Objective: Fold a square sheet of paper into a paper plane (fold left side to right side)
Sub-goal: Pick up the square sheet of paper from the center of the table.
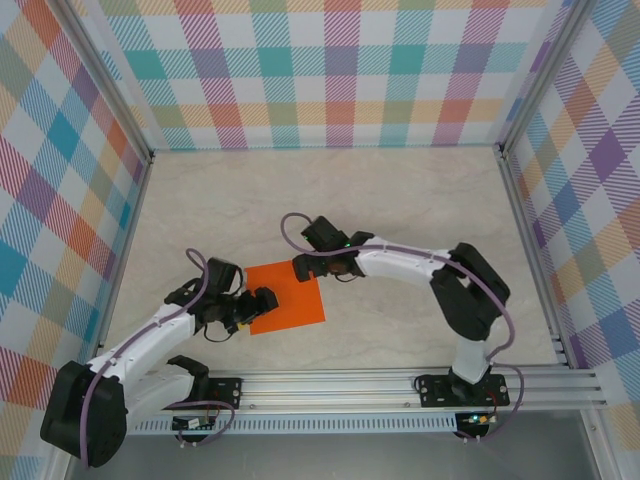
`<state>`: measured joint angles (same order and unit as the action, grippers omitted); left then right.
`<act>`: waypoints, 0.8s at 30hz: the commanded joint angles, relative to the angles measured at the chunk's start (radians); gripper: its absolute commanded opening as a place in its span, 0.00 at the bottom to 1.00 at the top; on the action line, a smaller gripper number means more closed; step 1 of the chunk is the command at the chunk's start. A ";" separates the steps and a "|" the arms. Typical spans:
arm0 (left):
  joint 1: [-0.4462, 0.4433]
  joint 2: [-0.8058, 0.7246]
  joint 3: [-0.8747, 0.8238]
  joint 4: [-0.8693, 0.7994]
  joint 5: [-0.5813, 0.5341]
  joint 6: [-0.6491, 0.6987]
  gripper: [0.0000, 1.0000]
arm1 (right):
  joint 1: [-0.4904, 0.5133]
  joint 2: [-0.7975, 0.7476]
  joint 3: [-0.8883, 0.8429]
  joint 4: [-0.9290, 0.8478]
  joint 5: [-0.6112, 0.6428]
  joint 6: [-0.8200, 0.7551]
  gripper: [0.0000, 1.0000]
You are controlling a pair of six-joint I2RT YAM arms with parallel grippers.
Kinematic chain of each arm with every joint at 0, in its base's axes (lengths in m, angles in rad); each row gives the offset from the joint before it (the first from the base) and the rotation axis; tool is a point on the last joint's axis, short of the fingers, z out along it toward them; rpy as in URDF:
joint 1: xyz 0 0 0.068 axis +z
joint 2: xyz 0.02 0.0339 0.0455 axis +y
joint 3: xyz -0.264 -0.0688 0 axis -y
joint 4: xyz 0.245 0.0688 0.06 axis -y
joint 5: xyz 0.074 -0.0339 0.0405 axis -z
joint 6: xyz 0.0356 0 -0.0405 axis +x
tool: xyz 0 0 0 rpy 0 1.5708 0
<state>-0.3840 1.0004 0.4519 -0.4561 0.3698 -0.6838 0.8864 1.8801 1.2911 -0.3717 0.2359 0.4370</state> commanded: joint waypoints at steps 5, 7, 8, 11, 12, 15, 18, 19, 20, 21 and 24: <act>-0.015 0.040 -0.024 0.070 0.010 -0.014 0.83 | 0.016 0.187 0.207 -0.115 0.031 -0.005 1.00; -0.015 0.051 -0.024 0.067 -0.002 -0.007 0.83 | 0.019 0.228 0.248 -0.140 0.036 -0.005 1.00; -0.015 0.056 -0.025 0.066 -0.008 -0.004 0.83 | 0.022 0.245 0.266 -0.151 0.034 -0.005 1.00; -0.015 0.073 -0.033 0.071 -0.015 0.003 0.83 | 0.031 0.283 0.289 -0.164 0.017 -0.001 1.00; -0.015 0.079 -0.036 0.074 -0.014 0.006 0.83 | 0.034 0.290 0.293 -0.167 0.013 0.003 1.00; -0.015 0.101 -0.043 0.081 -0.011 0.012 0.82 | 0.047 0.300 0.302 -0.186 0.003 0.009 1.00; -0.015 0.125 -0.047 0.093 -0.002 0.014 0.82 | 0.066 0.301 0.303 -0.201 -0.007 0.012 1.00; -0.015 0.132 -0.047 0.100 -0.001 0.015 0.83 | 0.074 0.300 0.303 -0.207 -0.012 0.016 1.00; -0.015 0.138 -0.048 0.104 -0.002 0.016 0.82 | 0.082 0.299 0.303 -0.213 -0.019 0.022 1.00; -0.015 0.144 -0.048 0.107 -0.004 0.015 0.82 | 0.089 0.300 0.301 -0.214 -0.027 0.026 1.00; -0.015 0.157 -0.051 0.109 -0.014 0.017 0.82 | 0.113 0.299 0.297 -0.220 -0.054 0.045 1.00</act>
<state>-0.3840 1.1198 0.4286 -0.3492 0.3771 -0.6872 0.9630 2.1601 1.5776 -0.5354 0.2615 0.4408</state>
